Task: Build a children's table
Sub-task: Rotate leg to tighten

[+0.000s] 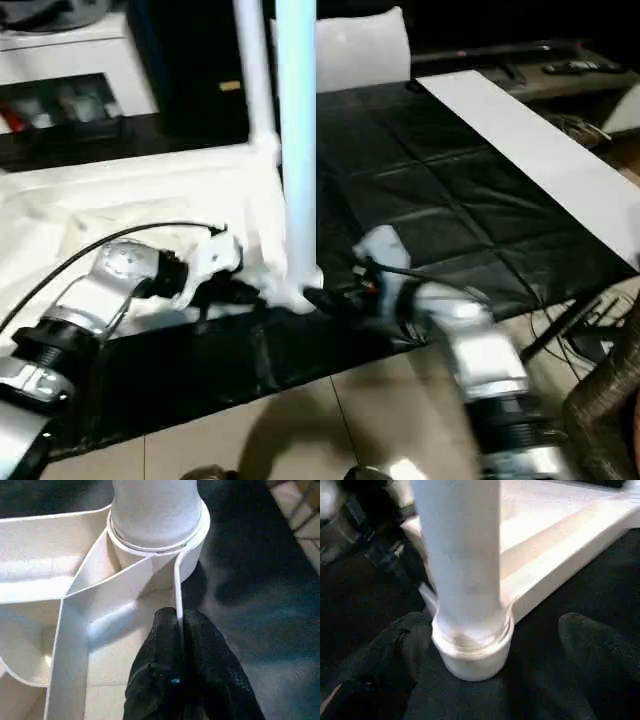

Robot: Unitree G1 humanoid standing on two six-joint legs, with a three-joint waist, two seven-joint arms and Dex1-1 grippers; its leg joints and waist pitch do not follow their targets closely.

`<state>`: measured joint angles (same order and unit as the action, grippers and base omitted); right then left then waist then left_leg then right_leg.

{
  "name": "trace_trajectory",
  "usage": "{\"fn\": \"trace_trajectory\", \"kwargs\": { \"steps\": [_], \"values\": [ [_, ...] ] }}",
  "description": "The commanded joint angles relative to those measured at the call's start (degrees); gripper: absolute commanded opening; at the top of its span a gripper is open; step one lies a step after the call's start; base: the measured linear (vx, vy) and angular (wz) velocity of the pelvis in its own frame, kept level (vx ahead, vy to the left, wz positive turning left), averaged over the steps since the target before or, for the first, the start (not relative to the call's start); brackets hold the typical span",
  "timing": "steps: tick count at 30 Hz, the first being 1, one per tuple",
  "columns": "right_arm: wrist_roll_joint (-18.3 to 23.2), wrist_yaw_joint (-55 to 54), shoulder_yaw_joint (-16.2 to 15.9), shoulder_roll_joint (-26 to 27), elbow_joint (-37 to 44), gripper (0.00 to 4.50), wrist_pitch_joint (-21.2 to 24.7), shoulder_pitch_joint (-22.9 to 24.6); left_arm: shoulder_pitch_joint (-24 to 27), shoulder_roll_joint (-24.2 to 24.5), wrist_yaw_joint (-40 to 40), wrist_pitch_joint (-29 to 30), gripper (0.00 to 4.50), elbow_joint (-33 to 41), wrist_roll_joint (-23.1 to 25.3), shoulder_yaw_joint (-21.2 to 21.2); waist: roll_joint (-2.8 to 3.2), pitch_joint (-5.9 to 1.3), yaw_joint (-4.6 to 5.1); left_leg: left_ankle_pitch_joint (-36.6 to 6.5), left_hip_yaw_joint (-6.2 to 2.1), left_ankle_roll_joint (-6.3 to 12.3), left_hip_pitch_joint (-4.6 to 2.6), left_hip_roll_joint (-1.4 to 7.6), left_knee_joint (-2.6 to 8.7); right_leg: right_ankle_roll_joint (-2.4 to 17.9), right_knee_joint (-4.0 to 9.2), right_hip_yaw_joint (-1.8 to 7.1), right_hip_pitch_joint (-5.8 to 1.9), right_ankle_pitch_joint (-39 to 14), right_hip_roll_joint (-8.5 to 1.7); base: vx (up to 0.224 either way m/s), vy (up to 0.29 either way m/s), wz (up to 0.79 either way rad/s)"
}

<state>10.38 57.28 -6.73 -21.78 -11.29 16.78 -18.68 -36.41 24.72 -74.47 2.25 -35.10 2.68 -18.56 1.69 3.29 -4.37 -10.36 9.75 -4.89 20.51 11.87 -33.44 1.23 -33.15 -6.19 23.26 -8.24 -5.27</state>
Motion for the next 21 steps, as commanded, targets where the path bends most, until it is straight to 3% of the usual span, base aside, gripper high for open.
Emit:
{"fn": "trace_trajectory", "kwargs": {
  "steps": [1, 2, 4, 6, 7, 8, 11, 12, 21],
  "values": [
    [0.25, 2.22, -1.16, -0.43, 1.37, 4.44, -0.67, -0.75, -0.91, -0.11, -3.01, -2.78, 0.00, 1.84, -0.66, -1.35, 0.36, -4.16, 0.20, -14.95, 0.06, 2.48, -0.53, 1.23, 3.81, 10.59, 3.86, 2.86, -3.40, -18.12, -2.94, 0.000, 0.000, 0.00],
    [0.20, 4.06, -1.92, -1.13, 1.25, 4.44, -1.33, -1.01, -0.94, 0.04, -3.70, -3.43, 0.00, 1.66, -0.61, -1.73, 0.68, -4.22, -0.08, -14.95, 0.01, 2.40, -0.64, 1.26, 3.75, 10.59, 3.88, 2.81, -3.33, -18.33, -2.96, 0.000, 0.000, 0.00],
    [0.28, 6.12, -2.62, -1.65, 0.84, 4.44, -2.08, -1.56, -0.91, 0.15, -4.85, -3.91, 0.00, 1.70, -0.70, -2.21, 0.13, -4.26, -0.30, -14.87, 0.10, 2.47, -0.62, 1.30, 3.75, 10.62, 3.91, 2.82, -3.31, -18.18, -2.93, 0.000, 0.000, 0.00],
    [1.42, 11.18, -3.82, -2.49, -0.80, 4.44, -3.04, -3.29, -1.28, 0.10, -7.02, -5.35, 0.00, 1.30, -0.50, -3.25, 0.22, -4.28, -0.53, -14.32, 0.03, 2.83, -0.50, 1.47, 3.74, 10.95, 3.64, 2.85, -3.28, -17.39, -2.97, 0.000, 0.000, 0.00],
    [1.75, 12.40, -4.08, -2.65, -1.36, 4.29, -3.30, -3.79, -1.39, 0.07, -7.66, -5.67, 0.00, 1.17, -0.45, -3.50, 0.19, -4.36, -0.54, -14.31, 0.03, 2.83, -0.54, 1.45, 3.68, 11.14, 3.56, 2.83, -3.30, -17.14, -2.98, 0.000, 0.000, 0.00],
    [2.11, 13.58, -4.32, -2.73, -2.09, 4.29, -3.26, -4.50, -1.51, 0.04, -8.11, -6.38, 0.00, 1.13, -0.15, -3.93, -0.21, -4.30, -0.61, -14.39, 0.12, 3.01, -0.56, 1.46, 3.69, 11.24, 3.65, 2.84, -3.29, -17.35, -2.96, 0.000, 0.000, 0.00],
    [2.47, 14.84, -4.52, -2.53, -3.39, 4.01, -3.19, -5.68, -1.48, -0.10, -8.96, -6.78, 0.00, 1.41, 0.00, -4.54, -0.06, -4.34, -0.85, -13.71, 0.11, 2.97, -0.59, 1.48, 3.64, 11.44, 3.53, 2.91, -3.27, -17.49, -3.09, 0.000, 0.000, 0.00],
    [2.53, 15.15, -4.57, -2.45, -3.81, 3.79, -3.18, -6.05, -1.50, -0.17, -9.07, -7.02, 0.00, 1.51, 0.10, -4.73, -0.33, -4.34, -0.91, -13.16, 0.10, 2.97, -0.46, 1.52, 3.69, 11.34, 3.49, 2.92, -3.35, -17.12, -3.06, 0.000, 0.000, 0.00],
    [2.48, 20.07, -7.03, -3.11, -6.03, 3.09, -3.49, -8.08, -1.92, -0.71, -9.54, -8.34, 0.00, 0.71, 0.56, -5.55, -0.39, -4.43, -1.10, -12.29, 0.11, 3.38, -0.36, 1.45, 3.53, 10.91, 3.41, 2.84, -3.41, -17.76, -3.10, 0.000, 0.000, 0.00]
  ]
}}
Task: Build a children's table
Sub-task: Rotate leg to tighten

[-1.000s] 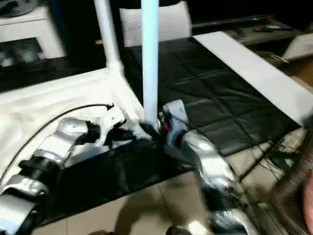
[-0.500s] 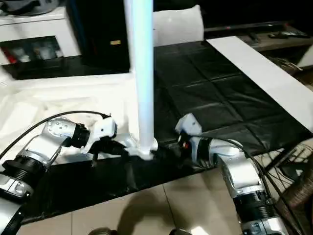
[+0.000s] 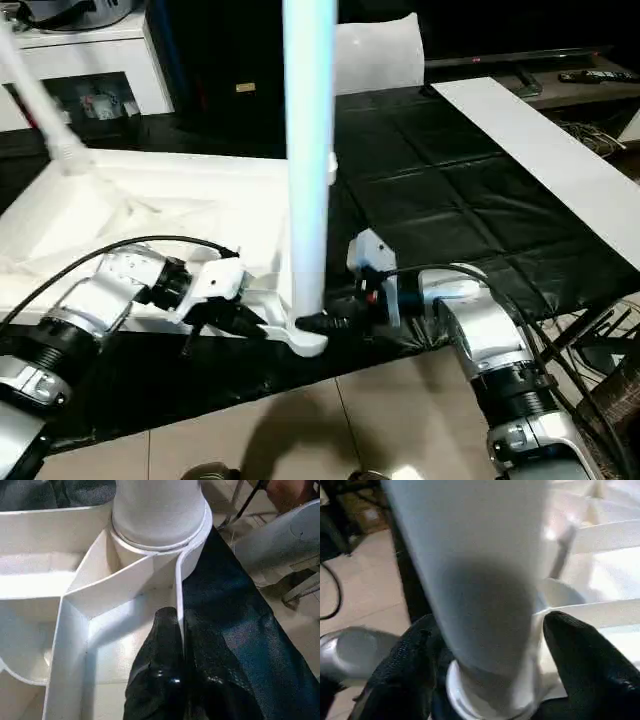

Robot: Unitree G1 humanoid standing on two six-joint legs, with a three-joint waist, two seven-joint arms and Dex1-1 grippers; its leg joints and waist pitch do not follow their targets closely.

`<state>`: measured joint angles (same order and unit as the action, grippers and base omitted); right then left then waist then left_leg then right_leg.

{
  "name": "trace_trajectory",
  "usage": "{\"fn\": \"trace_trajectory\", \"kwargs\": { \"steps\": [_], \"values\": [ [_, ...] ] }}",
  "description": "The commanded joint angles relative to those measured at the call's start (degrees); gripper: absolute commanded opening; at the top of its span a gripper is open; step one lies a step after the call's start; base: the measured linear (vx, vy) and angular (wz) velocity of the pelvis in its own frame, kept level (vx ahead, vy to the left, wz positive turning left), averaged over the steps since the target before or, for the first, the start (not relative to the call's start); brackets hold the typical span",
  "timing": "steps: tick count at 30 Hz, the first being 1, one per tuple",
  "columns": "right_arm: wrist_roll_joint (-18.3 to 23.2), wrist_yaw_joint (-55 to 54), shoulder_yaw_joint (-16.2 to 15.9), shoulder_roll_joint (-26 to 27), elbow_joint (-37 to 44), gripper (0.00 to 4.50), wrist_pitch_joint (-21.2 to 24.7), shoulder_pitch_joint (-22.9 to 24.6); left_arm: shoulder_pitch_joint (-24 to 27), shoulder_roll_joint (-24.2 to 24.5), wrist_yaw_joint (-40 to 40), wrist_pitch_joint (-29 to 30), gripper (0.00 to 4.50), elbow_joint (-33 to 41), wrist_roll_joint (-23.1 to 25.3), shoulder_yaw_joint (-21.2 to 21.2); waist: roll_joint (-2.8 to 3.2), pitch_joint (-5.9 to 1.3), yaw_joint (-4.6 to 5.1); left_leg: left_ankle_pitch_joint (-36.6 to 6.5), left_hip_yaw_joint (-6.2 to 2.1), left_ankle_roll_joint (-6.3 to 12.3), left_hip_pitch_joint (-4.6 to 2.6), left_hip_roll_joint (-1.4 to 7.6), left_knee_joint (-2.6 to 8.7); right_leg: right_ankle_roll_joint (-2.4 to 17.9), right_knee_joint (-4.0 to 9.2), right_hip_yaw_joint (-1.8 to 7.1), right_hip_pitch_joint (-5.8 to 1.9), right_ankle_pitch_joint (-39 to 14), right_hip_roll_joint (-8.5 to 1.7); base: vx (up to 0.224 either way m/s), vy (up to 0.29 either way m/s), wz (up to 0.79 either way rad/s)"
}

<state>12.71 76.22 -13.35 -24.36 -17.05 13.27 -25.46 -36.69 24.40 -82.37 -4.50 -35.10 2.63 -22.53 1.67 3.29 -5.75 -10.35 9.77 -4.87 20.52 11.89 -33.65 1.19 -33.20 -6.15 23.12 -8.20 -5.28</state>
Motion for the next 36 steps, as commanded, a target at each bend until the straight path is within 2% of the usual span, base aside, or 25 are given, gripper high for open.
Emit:
{"fn": "trace_trajectory", "kwargs": {
  "steps": [1, 2, 6, 8, 11, 13, 17, 18, 20, 25, 26, 27, 28, 29, 30, 31, 32, 33, 35, 36],
  "values": [
    [0.16, 1.12, -0.41, -0.53, -0.27, 3.09, 0.02, -1.31, -1.65, -0.38, -1.64, -1.59, 0.00, 0.70, 0.62, -1.58, -0.38, -4.41, 0.26, -12.27, 0.10, 3.36, -0.35, 1.42, 3.74, 10.90, 3.49, 2.81, -3.28, -17.88, -3.09, 0.000, 0.000, 0.00],
    [0.23, 2.20, -0.70, -0.70, -0.63, 2.85, -0.05, -1.59, -1.66, -0.35, -1.76, -1.92, 0.00, 0.42, 0.66, -1.58, -0.27, -4.46, 0.27, -12.29, 0.09, 3.34, -0.34, 1.38, 3.71, 10.87, 3.50, 2.78, -3.30, -17.88, -3.06, 0.000, 0.000, 0.00],
    [0.04, 4.19, -1.76, -1.18, -1.84, 2.64, -0.30, -2.09, -1.64, -0.33, -1.83, -2.53, 0.00, -0.08, 0.73, -1.61, -0.37, -4.49, 0.18, -11.77, 0.11, 3.42, -0.38, 1.44, 3.67, 11.25, 3.36, 2.83, -3.28, -17.07, -3.04, 0.000, 0.000, 0.00],
    [-0.02, 4.33, -1.86, -1.13, -2.17, 2.32, -0.39, -2.13, -1.60, -0.33, -1.77, -2.54, 0.00, -0.04, 0.70, -1.63, -0.49, -4.51, 0.09, -11.52, 0.14, 3.58, -0.36, 1.45, 3.64, 11.40, 3.29, 2.82, -3.27, -16.80, -3.05, 0.000, 0.000, 0.00],
    [0.10, 4.61, -2.06, -1.07, -2.37, 2.19, -0.19, -2.12, -1.47, -0.27, -1.73, -2.62, 0.00, 0.12, 0.75, -1.62, -0.23, -4.50, -0.04, -11.73, 0.09, 3.44, -0.37, 1.45, 3.65, 11.22, 3.33, 2.79, -3.27, -17.24, -3.07, 0.000, 0.000, 0.00],
    [0.22, 4.73, -2.14, -0.99, -2.44, 2.04, -0.02, -2.09, -1.38, -0.24, -1.71, -2.71, 0.00, 0.08, 0.78, -1.60, -0.37, -4.50, -0.10, -11.88, 0.12, 3.30, -0.42, 1.43, 3.67, 11.07, 3.38, 2.80, -3.27, -17.54, -3.06, 0.000, 0.000, 0.00],
    [0.46, 5.25, -2.41, -0.89, -2.46, 1.95, 0.27, -2.03, -1.26, -0.05, -1.50, -2.85, 0.00, 0.03, 0.88, -1.58, -0.36, -4.58, -0.16, -11.35, 0.09, 3.36, -0.37, 1.43, 3.64, 11.04, 3.30, 2.79, -3.30, -17.07, -3.06, 0.000, 0.000, 0.00],
    [0.97, 5.19, -2.21, -0.53, -2.19, 1.95, 0.89, -1.88, -1.20, -0.28, -0.99, -2.12, 0.00, 0.05, 0.42, -1.06, -0.07, -4.57, -0.20, -11.50, 0.08, 3.36, -0.43, 1.46, 3.63, 11.32, 3.26, 2.79, -3.23, -16.64, -3.01, 0.000, 0.000, 0.00],
    [1.26, 5.10, -2.11, -0.28, -1.93, 1.95, 1.33, -1.77, -1.16, -0.41, -0.62, -1.64, 0.00, 0.10, 0.14, -0.69, -0.35, -4.60, -0.19, -11.64, 0.14, 3.32, -0.44, 1.44, 3.63, 11.44, 3.28, 2.79, -3.29, -16.39, -3.00, 0.000, 0.000, 0.00],
    [2.74, 2.39, -1.13, 1.52, 0.12, 1.95, 3.38, -0.30, -1.14, -1.17, 2.45, 0.40, 0.00, -0.05, 0.71, -0.01, -0.10, -4.51, -0.34, -12.14, 0.10, 3.01, -0.50, 1.43, 3.66, 10.97, 3.44, 2.78, -3.23, -17.87, -3.05, 0.000, 0.000, 0.00],
    [2.46, 0.26, -0.84, 2.46, 0.27, 1.95, 3.67, 0.09, -1.18, -1.48, 3.75, 1.79, 0.00, 0.02, 1.04, 0.16, -0.29, -4.39, -0.25, -12.64, 0.07, 2.73, -0.41, 1.42, 3.76, 10.75, 3.50, 2.74, -3.26, -18.62, -3.03, 0.000, 0.000, 0.00],
    [0.76, -6.16, -0.24, 5.08, -0.34, 1.95, 4.10, 0.54, -1.50, -3.15, 6.93, 6.02, 0.00, 0.35, 0.59, 1.28, -0.25, -4.32, -0.30, -13.02, 0.08, 2.58, -0.47, 1.34, 3.79, 10.47, 3.62, 2.71, -3.24, -19.44, -3.02, 0.000, 0.000, 0.00],
    [-0.23, -9.82, 0.07, 6.57, -0.91, 1.95, 4.75, 0.63, -1.73, -4.24, 8.59, 8.44, 0.00, 0.53, 0.14, 1.95, -0.23, -3.98, -0.01, -13.72, 0.12, 1.68, -0.48, 1.24, 3.89, 9.78, 3.82, 2.81, -2.98, -21.68, -3.07, 0.000, 0.000, 0.00],
    [-1.17, -13.40, 0.39, 8.05, -1.54, 1.95, 5.51, 0.64, -2.00, -5.36, 10.20, 10.74, 0.00, 0.69, -0.33, 2.62, -0.42, -3.81, 0.45, -15.73, -0.15, 0.69, -0.72, 0.84, 3.96, 7.97, 4.35, 2.38, -3.11, -27.33, -3.12, 0.000, 0.000, 0.00],
    [-1.55, -16.51, 0.89, 9.73, -1.97, 1.95, 6.19, 0.59, -2.42, -6.30, 12.00, 12.16, 0.00, 0.56, -0.23, 2.98, -0.22, -3.72, 0.85, -16.85, -0.22, 0.20, -0.97, 0.46, 3.80, 6.07, 5.10, 2.07, -2.87, -31.61, -3.08, 0.000, 0.000, 0.00],
    [-1.48, -18.04, 1.26, 10.76, -2.02, 1.94, 6.87, 0.53, -2.73, -6.87, 13.13, 12.85, 0.00, 0.28, -0.12, 3.19, -0.26, -3.70, 1.13, -17.23, -0.23, 0.26, -1.13, 0.37, 3.70, 5.33, 5.44, 2.01, -2.70, -33.01, -3.07, -0.058, -0.005, -0.09],
    [-1.12, -21.34, 2.11, 13.10, -1.98, 1.94, 8.66, 0.38, -3.45, -8.25, 15.74, 14.48, 0.00, -0.49, 0.00, 3.78, -0.17, -3.58, 1.62, -17.63, -0.38, 0.32, -0.77, 0.24, 3.75, 4.33, 5.66, 1.76, -2.90, -34.11, -2.87, 0.000, 0.000, 0.00],
    [-1.19, -22.86, 2.33, 14.15, -1.86, 1.93, 9.34, 0.31, -3.89, -8.98, 17.30, 15.17, 0.00, -1.05, 0.03, 4.17, -0.09, -3.59, 1.81, -17.93, -0.47, 0.28, -0.75, 0.21, 3.78, 3.94, 5.76, 1.58, -2.93, -34.44, -2.83, 0.000, 0.000, 0.00],
    [-1.79, -28.27, 2.73, 18.06, -1.24, 1.93, 11.51, -0.05, -5.67, -11.71, 23.18, 17.69, 0.00, -3.05, -0.20, 5.95, 0.17, -3.66, 3.07, -19.54, -0.66, 0.33, -0.86, 0.10, 3.72, 3.46, 6.25, 1.09, -2.75, -34.30, -2.63, 0.000, 0.000, 0.00],
    [-1.83, -29.59, 2.89, 18.94, -1.25, 1.93, 12.08, -0.22, -6.03, -12.32, 24.48, 18.34, 0.00, -3.34, -0.35, 6.45, 0.05, -3.68, 3.44, -20.37, -0.81, 0.58, -0.82, -0.04, 3.69, 3.16, 6.41, 0.77, -2.83, -34.75, -2.60, 0.000, 0.000, 0.00]
  ]
}}
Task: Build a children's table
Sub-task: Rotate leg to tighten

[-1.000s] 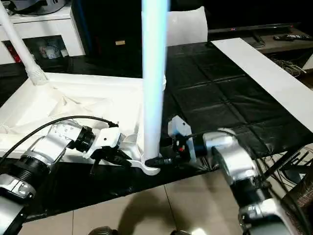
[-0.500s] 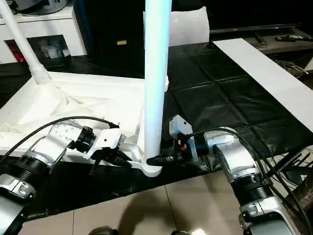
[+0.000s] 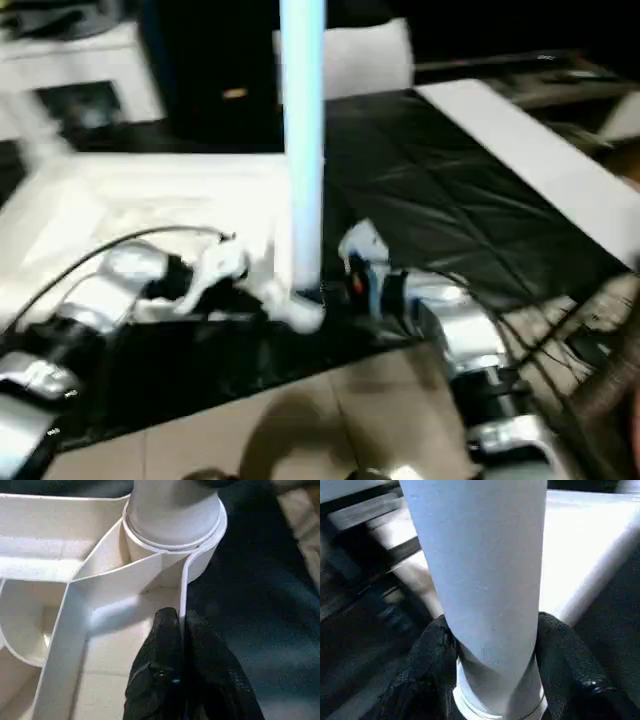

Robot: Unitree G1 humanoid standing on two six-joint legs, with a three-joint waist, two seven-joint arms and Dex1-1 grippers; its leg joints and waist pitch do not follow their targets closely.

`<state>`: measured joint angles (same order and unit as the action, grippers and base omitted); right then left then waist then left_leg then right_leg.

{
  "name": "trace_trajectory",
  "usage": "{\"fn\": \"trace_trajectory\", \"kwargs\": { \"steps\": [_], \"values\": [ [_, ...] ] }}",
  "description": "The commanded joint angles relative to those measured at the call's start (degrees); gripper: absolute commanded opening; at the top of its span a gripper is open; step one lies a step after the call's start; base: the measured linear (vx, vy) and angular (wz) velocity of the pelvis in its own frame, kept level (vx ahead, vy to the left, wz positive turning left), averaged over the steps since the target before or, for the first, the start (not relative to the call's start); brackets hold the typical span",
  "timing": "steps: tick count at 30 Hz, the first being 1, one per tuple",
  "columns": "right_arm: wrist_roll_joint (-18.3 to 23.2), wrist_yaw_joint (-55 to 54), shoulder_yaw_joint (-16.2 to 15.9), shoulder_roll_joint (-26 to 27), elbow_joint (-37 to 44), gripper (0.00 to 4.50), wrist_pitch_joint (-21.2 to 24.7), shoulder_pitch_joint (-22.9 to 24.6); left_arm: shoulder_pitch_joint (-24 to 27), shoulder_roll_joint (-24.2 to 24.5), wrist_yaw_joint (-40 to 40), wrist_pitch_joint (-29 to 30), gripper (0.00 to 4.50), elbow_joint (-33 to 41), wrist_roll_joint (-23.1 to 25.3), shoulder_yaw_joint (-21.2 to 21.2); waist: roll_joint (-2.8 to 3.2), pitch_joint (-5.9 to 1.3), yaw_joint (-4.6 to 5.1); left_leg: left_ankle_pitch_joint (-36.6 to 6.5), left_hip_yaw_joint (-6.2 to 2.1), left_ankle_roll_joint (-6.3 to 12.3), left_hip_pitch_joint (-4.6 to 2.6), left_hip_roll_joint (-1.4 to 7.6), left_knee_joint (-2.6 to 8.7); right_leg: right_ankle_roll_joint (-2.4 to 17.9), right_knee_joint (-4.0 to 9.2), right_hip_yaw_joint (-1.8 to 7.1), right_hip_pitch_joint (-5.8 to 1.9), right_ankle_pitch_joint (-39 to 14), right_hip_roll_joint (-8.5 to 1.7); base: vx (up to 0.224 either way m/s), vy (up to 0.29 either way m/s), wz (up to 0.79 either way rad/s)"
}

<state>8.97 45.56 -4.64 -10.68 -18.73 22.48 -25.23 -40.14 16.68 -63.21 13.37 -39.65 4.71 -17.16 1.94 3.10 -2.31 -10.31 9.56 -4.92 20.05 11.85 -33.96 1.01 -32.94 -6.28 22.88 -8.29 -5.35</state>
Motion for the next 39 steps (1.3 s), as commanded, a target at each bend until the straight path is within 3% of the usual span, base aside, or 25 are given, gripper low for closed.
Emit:
{"fn": "trace_trajectory", "kwargs": {
  "steps": [1, 4, 6, 8, 9, 10, 13, 15, 19, 25, 28, 29, 31, 32, 33, 39],
  "values": [
    [1.78, -0.68, -5.48, 6.32, 0.15, 1.93, 3.55, -0.71, -3.04, -5.39, 7.11, 1.10, 0.00, 0.71, -2.54, 1.75, -0.24, -3.43, 0.26, -20.70, -0.53, 0.85, -0.37, -0.05, 3.95, 3.20, 6.29, 0.89, -2.46, -34.88, -2.51, 0.000, 0.000, 0.00],
    [0.32, -8.47, -3.96, 10.36, -1.83, 1.93, 5.07, -1.92, -4.20, -7.74, 12.84, 3.25, 0.00, -0.09, -2.35, 3.89, -0.08, -3.50, 1.08, -21.07, -0.69, 1.06, -0.32, -0.24, 3.68, 2.81, 6.56, 0.37, -2.45, -36.11, -2.66, 0.000, 0.000, 0.00],
    [-1.38, -19.55, -0.84, 14.93, -6.09, 1.93, 5.89, -4.51, -5.48, -9.83, 18.37, 4.02, 0.00, -1.37, -2.06, 5.92, 0.30, -3.59, 1.88, -21.98, -0.89, 1.36, -0.27, 0.02, 3.85, 2.90, 6.83, 0.01, -2.55, -34.56, -2.77, 0.000, 0.000, 0.00],
    [-1.97, -23.41, 0.49, 16.36, -7.86, 1.93, 5.28, -5.64, -5.79, -10.20, 19.44, 3.38, 0.00, -1.81, -1.78, 6.05, 0.43, -3.66, 2.43, -22.91, -1.16, 1.30, -0.42, -0.04, 3.88, 3.02, 6.97, -0.28, -2.62, -33.72, -2.76, 0.000, 0.000, 0.00],
    [-2.38, -25.02, 1.04, 16.92, -8.49, 1.93, 4.80, -6.04, -5.86, -10.33, 19.78, 3.26, 0.00, -1.94, -1.75, 6.12, 0.44, -3.59, 2.89, -23.01, -1.19, 1.45, -0.14, -0.05, 4.00, 3.43, 6.86, -0.19, -2.63, -32.68, -2.68, 0.000, 0.000, 0.00],
    [-2.59, -27.58, 2.53, 18.07, -9.86, 2.28, 2.69, -6.83, -5.82, -10.16, 19.54, 2.05, 0.00, -2.08, -1.28, 5.73, 0.43, -3.71, 2.89, -22.82, -1.21, 1.51, -0.18, -0.03, 4.02, 3.62, 6.81, -0.11, -2.74, -32.06, -2.79, 0.000, 0.000, 0.00],
    [-2.62, -28.64, 3.80, 18.77, -10.52, 2.65, 0.26, -7.25, -5.18, -9.31, 17.72, 0.13, 0.00, -2.00, -0.91, 5.04, 0.47, -4.02, 3.23, -20.16, -1.11, 2.34, 0.34, 0.22, 4.27, 6.38, 5.83, 0.90, -2.88, -25.97, -2.89, 0.000, 0.000, 0.00],
    [-2.69, -28.56, 4.17, 18.98, -10.54, 2.74, -1.08, -7.38, -4.40, -8.60, 15.57, -1.75, 0.00, -1.52, -1.16, 4.74, 0.55, -4.39, 3.04, -16.73, -0.93, 2.88, 0.62, 0.48, 4.22, 9.32, 4.75, 1.53, -3.18, -18.96, -2.91, 0.000, 0.000, 0.00],
    [-3.71, -26.56, 2.78, 17.50, -8.64, 3.15, -3.94, -6.05, -3.11, -5.99, 11.45, -4.76, 0.00, -1.13, -0.70, 3.11, 0.67, -4.82, 2.89, -11.16, -0.59, 4.20, 1.06, 0.46, 3.80, 12.33, 3.59, 1.85, -3.53, -11.30, -2.91, 0.000, 0.000, 0.00],
    [-4.90, -21.53, 0.49, 11.97, 0.33, 3.63, -6.57, 0.83, -2.48, -1.48, 4.77, -14.09, 0.00, -2.73, 0.28, 1.53, 0.68, -5.00, 1.62, -6.95, -0.32, 5.78, 0.83, 0.83, 3.69, 13.71, 2.67, 2.28, -3.70, -5.27, -2.82, 0.000, 0.000, 0.00],
    [-4.19, -17.41, 0.05, 7.49, 7.40, 3.95, -5.12, 6.71, -3.91, 0.84, 4.75, -18.36, 0.00, -6.70, 1.68, 1.68, 0.72, -4.51, 0.64, -10.46, -0.06, 5.05, 0.49, 0.88, 3.81, 12.48, 3.27, 2.39, -3.31, -9.73, -2.74, 0.000, 0.000, 0.00],
    [-4.11, -17.08, 0.21, 6.74, 8.74, 3.99, -5.20, 7.89, -4.32, 1.16, 4.94, -19.20, 0.00, -7.57, 1.73, 1.95, 0.75, -4.30, 0.00, -12.21, 0.00, 4.32, 0.20, 0.92, 3.97, 11.27, 3.67, 2.42, -3.07, -12.88, -2.78, 0.000, 0.000, 0.00],
    [-4.04, -15.25, -0.11, 4.27, 13.43, 4.01, -5.60, 12.20, -5.74, 2.10, 5.98, -21.21, 0.00, -9.87, 1.45, 3.27, 0.57, -4.10, -0.31, -15.20, -0.02, 3.03, 0.06, 0.89, 4.22, 9.07, 4.23, 2.37, -3.00, -18.17, -2.80, 0.000, 0.000, 0.00],
    [-3.76, -14.44, -0.47, 3.49, 14.85, 4.18, -5.61, 13.37, -6.03, 2.39, 5.72, -21.88, 0.00, -10.34, 1.11, 3.56, 0.62, -4.01, -0.22, -16.19, -0.15, 2.40, 0.27, 0.78, 4.35, 8.00, 4.43, 2.30, -3.14, -20.50, -2.78, 0.000, 0.000, 0.00],
    [-3.26, -13.58, -0.75, 3.02, 15.84, 4.39, -5.56, 14.17, -6.10, 2.57, 5.35, -22.33, 0.28, -10.47, 0.85, 3.69, 0.33, -3.98, -0.12, -16.69, -0.22, 2.25, 0.43, 0.80, 4.40, 7.57, 4.50, 2.31, -3.03, -21.80, -2.88, 0.000, 0.000, 0.00],
    [0.26, -10.40, -1.60, 1.04, 24.14, 4.50, -3.77, 19.45, -4.74, 2.94, 2.15, -20.98, 0.81, -7.86, -4.02, 6.74, 0.12, -3.70, -0.17, -17.27, -0.18, 2.85, 0.47, 0.59, 4.21, 6.16, 5.25, 2.01, -2.66, -27.52, -3.04, 0.000, 0.000, 0.00]
  ]
}}
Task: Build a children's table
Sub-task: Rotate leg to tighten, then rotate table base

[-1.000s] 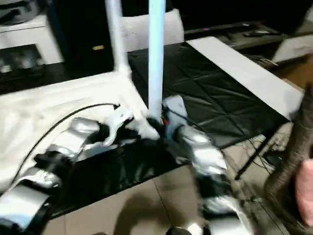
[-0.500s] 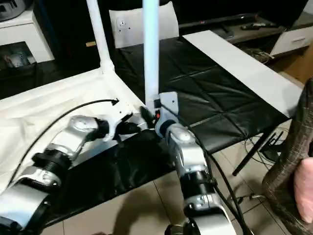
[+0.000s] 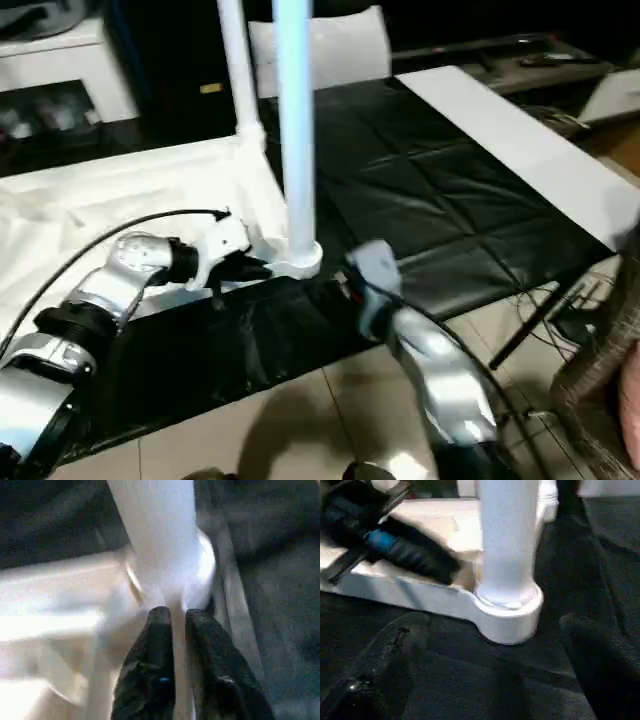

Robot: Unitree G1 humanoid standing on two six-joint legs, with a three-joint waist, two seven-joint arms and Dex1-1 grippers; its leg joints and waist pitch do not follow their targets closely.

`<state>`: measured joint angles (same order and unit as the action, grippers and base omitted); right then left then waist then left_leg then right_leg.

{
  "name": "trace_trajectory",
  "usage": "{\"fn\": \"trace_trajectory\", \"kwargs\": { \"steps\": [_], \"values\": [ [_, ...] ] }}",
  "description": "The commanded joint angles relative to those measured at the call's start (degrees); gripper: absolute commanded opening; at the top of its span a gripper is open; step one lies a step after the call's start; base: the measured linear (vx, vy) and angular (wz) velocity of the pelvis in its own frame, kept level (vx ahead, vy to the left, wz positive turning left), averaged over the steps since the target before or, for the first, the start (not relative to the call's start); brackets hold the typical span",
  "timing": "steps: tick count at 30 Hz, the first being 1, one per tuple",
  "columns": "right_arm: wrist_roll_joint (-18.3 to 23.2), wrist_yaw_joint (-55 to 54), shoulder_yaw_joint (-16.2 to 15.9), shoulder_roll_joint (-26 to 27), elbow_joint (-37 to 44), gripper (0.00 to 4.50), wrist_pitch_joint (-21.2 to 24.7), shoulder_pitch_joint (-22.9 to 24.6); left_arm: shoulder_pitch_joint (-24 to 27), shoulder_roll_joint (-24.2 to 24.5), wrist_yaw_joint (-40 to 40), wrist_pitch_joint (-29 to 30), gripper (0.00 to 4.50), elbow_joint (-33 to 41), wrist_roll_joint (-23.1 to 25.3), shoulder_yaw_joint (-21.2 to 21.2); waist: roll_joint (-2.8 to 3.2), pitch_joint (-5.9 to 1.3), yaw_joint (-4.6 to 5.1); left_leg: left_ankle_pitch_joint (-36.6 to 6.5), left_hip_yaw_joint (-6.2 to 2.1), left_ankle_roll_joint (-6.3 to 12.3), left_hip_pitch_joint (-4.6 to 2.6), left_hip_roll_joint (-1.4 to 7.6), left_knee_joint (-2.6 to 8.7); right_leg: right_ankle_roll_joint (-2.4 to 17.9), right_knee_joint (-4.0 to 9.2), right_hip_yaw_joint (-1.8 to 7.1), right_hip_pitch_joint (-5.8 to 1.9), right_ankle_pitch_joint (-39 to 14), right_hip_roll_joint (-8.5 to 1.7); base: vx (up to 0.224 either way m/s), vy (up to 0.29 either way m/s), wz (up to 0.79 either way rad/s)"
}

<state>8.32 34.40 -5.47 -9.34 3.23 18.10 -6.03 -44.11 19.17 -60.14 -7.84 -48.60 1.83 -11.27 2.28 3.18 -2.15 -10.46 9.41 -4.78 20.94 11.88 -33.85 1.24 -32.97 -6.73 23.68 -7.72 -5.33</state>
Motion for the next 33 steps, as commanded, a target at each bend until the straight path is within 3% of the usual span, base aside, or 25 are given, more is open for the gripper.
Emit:
{"fn": "trace_trajectory", "kwargs": {
  "steps": [1, 6, 8, 10, 11, 12, 13, 14, 16, 17, 18, 19, 20, 21, 23, 24, 25, 26, 27, 28, 29, 30, 31, 32, 33],
  "values": [
    [0.74, 0.55, -0.85, -0.56, 2.97, 4.50, 0.77, 0.67, -0.29, 0.61, -0.95, 0.68, 0.95, 1.56, -1.60, 1.17, -0.21, -3.74, -0.28, -17.15, -0.08, 2.74, -0.41, 0.55, 4.13, 5.59, 5.38, 2.38, -3.40, -28.66, -3.00, 0.000, 0.000, 0.00],
    [0.19, 0.53, -1.48, -1.30, 5.41, 4.50, 0.29, 2.19, 2.58, 1.39, 3.98, 5.29, 1.27, 6.15, -2.96, 4.02, -0.05, -3.85, -0.06, -17.05, -0.19, 2.41, -0.31, 0.52, 4.12, 4.82, 5.34, 2.26, -3.26, -28.40, -2.80, 0.000, 0.000, 0.00],
    [0.55, 0.29, -2.30, -1.61, 7.82, 4.50, 2.75, 3.58, 7.13, 0.40, 12.78, 12.37, 1.35, 14.81, -5.63, 9.74, -0.09, -3.83, -0.04, -16.52, -0.31, 2.06, -0.06, 1.08, 4.28, 6.42, 4.46, 2.43, -3.57, -25.23, -2.82, 0.000, 0.000, 0.00],
    [0.64, 0.08, -2.46, -1.56, 8.48, 4.50, 3.05, 4.00, 8.67, -0.13, 14.99, 14.47, 1.42, 17.86, -6.79, 11.52, 0.03, -3.79, -0.03, -16.99, -0.11, 2.55, -0.35, 0.88, 4.07, 6.44, 4.92, 2.33, -3.14, -26.30, -2.77, 0.000, 0.000, 0.00],
    [1.26, -1.38, -2.91, -0.72, 10.10, 4.50, 5.61, 4.67, 14.54, -2.65, 21.02, 18.05, 1.49, 28.26, -8.46, 15.40, -0.48, -4.26, -0.09, -15.53, -0.24, 2.40, -0.27, 1.09, 3.94, 6.84, 4.24, 2.45, -3.56, -24.47, -2.94, 0.000, 0.000, 0.00],
    [1.66, -2.18, -3.12, 0.03, 10.49, 4.50, 6.70, 4.70, 18.04, -4.52, 25.19, 19.91, 1.49, 33.81, -8.62, 17.63, -0.22, -3.88, 0.10, -14.78, -0.30, 2.61, 0.16, 1.57, 4.42, 7.86, 4.06, 2.54, -3.39, -22.71, -2.76, 0.000, 0.000, 0.00],
    [1.98, -2.44, -3.20, 0.33, 10.67, 4.50, 7.10, 4.76, 19.88, -5.55, 27.24, 20.91, 1.49, 36.67, -8.76, 18.71, -0.59, -3.78, 0.19, -15.14, -0.23, 2.83, 0.14, 1.65, 4.31, 7.89, 4.27, 2.48, -3.32, -23.04, -2.77, 0.000, 0.000, 0.00],
    [1.86, -2.09, -3.86, 0.26, 10.60, 4.50, 6.64, 4.68, 23.37, -7.19, 29.77, 21.59, 1.49, 41.54, -8.63, 20.09, -0.36, -3.82, 0.10, -15.91, -0.04, 2.99, -0.12, 1.31, 4.05, 7.13, 4.60, 2.37, -3.06, -25.24, -2.71, 0.000, 0.000, 0.00],
    [1.36, -1.39, -4.88, -0.19, 10.53, 4.50, 6.16, 4.69, 27.19, -8.51, 31.16, 21.34, 1.49, 46.52, -8.13, 20.59, -0.72, -3.61, 0.26, -15.66, 0.01, 3.35, 0.31, 1.20, 4.11, 6.21, 4.83, 2.45, -3.06, -26.09, -2.61, 0.000, 0.000, 0.00],
    [0.80, -0.86, -5.68, -0.63, 10.31, 4.50, 6.04, 4.49, 30.67, -9.80, 31.70, 21.33, 1.49, 50.82, -8.11, 20.35, 0.05, -3.81, -0.47, -16.22, -2.83, 6.36, 3.03, 0.46, 5.14, 5.23, 3.81, -0.50, -5.66, -26.66, -4.01, 0.000, 0.000, 0.00],
    [0.64, -0.21, -6.43, -0.96, 10.19, 4.50, 6.49, 4.14, 35.75, -10.96, 33.05, 23.14, 1.49, 57.26, -8.63, 19.20, 0.10, -3.19, 0.17, -16.90, -3.74, 8.21, 3.19, 0.06, 4.60, 5.82, 4.41, -1.25, -4.99, -26.15, -4.26, -0.009, -0.030, 0.39],
    [0.79, 0.02, -6.64, -1.00, 10.20, 4.50, 6.78, 3.98, 37.72, -11.14, 33.80, 24.46, 1.49, 59.87, -8.92, 18.60, 0.30, -3.42, 0.37, -16.80, -4.37, 8.12, 3.41, 0.26, 4.25, 6.46, 4.17, -1.63, -5.63, -25.25, -4.80, -0.009, -0.030, 0.39],
    [0.79, 0.31, -6.85, -1.03, 10.00, 4.50, 6.45, 3.65, 39.22, -11.42, 35.13, 24.95, 1.49, 61.32, -8.18, 18.40, 0.55, -2.76, 0.47, -19.01, -4.90, 7.36, 4.05, -0.07, 4.42, 6.00, 4.38, -2.42, -6.00, -27.54, -4.80, -0.004, -0.019, 0.51],
    [0.89, 0.49, -6.94, -0.94, 9.75, 4.50, 6.35, 3.27, 40.28, -11.65, 36.10, 25.30, 1.49, 62.16, -7.43, 18.37, 0.29, -2.47, 0.50, -22.88, -5.00, 6.00, 3.77, -0.25, 4.46, 4.97, 4.69, -2.66, -5.94, -31.23, -4.84, -0.002, -0.016, 0.50],
    [1.38, 1.27, -7.33, -1.13, 9.49, 4.50, 6.11, 2.48, 42.59, -12.38, 37.83, 27.82, 1.49, 65.20, -6.69, 18.00, 0.29, -1.04, 0.60, -39.55, -5.31, 0.01, 2.50, -0.93, 4.79, -0.35, 5.70, -5.21, -6.88, -49.30, -5.07, -0.005, -0.022, 0.54],
    [1.41, 1.31, -7.39, -1.23, 9.46, 4.50, 6.02, 2.36, 43.01, -12.31, 38.23, 28.52, 1.49, 66.00, -6.13, 17.71, 1.56, -0.79, -0.46, -45.19, -4.48, -0.80, 5.93, -0.92, 8.36, 0.53, -1.03, -4.49, -10.40, -47.45, -2.52, -0.015, -0.045, 0.69],
    [1.67, 1.21, -7.22, -1.15, 9.41, 4.50, 6.00, 2.20, 43.46, -12.50, 38.70, 29.25, 1.49, 66.80, -6.04, 17.58, 1.91, -1.27, -2.09, -47.72, -3.61, -0.83, 7.96, -1.18, 9.91, 1.57, -8.17, -2.15, -13.14, -41.00, -0.12, -0.015, -0.045, 0.69],
    [1.90, 1.12, -7.01, -1.07, 9.34, 4.50, 5.91, 1.98, 43.76, -12.69, 39.33, 30.02, 1.49, 67.23, -5.74, 17.58, 0.14, -1.36, -3.28, -40.25, -0.39, 0.84, 5.78, -1.44, 7.46, 3.78, -8.78, 1.66, -9.94, -45.14, -0.41, -0.004, -0.078, 0.96],
    [2.26, 0.62, -6.49, -0.72, 9.22, 4.50, 6.21, 1.79, 43.90, -12.88, 40.16, 30.32, 1.49, 67.17, -5.09, 17.63, -3.62, 2.06, -0.47, -20.96, -1.60, 1.71, -9.25, -4.56, -15.21, 6.62, 12.36, 0.16, 6.33, -77.14, -8.83, 0.038, -0.139, 1.12],
    [2.56, 0.17, -6.18, -0.54, 9.11, 4.50, 6.40, 1.63, 44.14, -13.09, 40.89, 30.64, 1.49, 67.35, -4.48, 17.64, -2.34, 2.44, -0.39, -13.98, -2.62, 3.36, -6.88, -4.33, -15.12, 9.03, 11.32, 3.19, 4.27, -79.58, -8.80, 0.038, -0.139, 1.12],
    [2.62, 0.04, -6.12, -0.51, 8.93, 4.50, 6.26, 1.32, 44.32, -13.35, 41.53, 30.54, 1.49, 67.24, -4.12, 17.67, -3.42, 2.98, -0.69, -18.46, -3.99, 3.88, -5.87, -4.21, -13.78, 9.59, 8.06, 5.92, -2.24, -74.09, -7.91, 0.077, -0.047, 0.61],
    [2.57, 0.13, -6.25, -0.55, 8.65, 4.50, 5.86, 1.04, 44.84, -13.47, 42.76, 30.97, 1.49, 67.94, -4.05, 17.47, -1.95, 0.80, -2.30, -25.90, -3.95, 2.73, -8.28, -1.91, -6.44, 8.82, 4.60, 6.37, -5.06, -59.83, -5.96, 0.071, 0.086, 0.25],
    [2.32, 0.25, -6.38, -0.63, 8.52, 4.50, 5.25, 0.99, 44.75, -13.99, 43.54, 31.29, 1.49, 68.02, -4.54, 17.80, -0.91, -0.04, -1.90, -28.42, -3.97, 1.60, -9.78, -0.53, -2.21, 9.71, 2.25, 4.60, -4.91, -45.68, -3.24, 0.071, 0.086, 0.25],
    [2.22, 0.48, -6.48, -0.65, 8.36, 4.50, 4.74, 1.07, 44.78, -14.18, 44.17, 31.53, 1.49, 68.24, -4.88, 17.91, 0.28, -1.12, 0.32, -30.73, -7.48, 0.86, -9.49, 3.55, 3.99, 8.40, -4.20, 3.19, -3.43, -19.29, -0.07, 0.018, 0.046, 0.22],
    [2.19, 0.81, -6.58, -0.74, 8.26, 4.50, 4.35, 1.12, 44.72, -14.20, 44.72, 31.25, 1.49, 68.25, -4.74, 18.04, -0.03, -1.99, 0.86, -14.31, -7.01, 4.10, -8.80, 2.80, 2.44, 7.86, -3.54, 3.81, -2.21, -1.60, -1.45, 0.000, 0.000, 0.00]
  ]
}}
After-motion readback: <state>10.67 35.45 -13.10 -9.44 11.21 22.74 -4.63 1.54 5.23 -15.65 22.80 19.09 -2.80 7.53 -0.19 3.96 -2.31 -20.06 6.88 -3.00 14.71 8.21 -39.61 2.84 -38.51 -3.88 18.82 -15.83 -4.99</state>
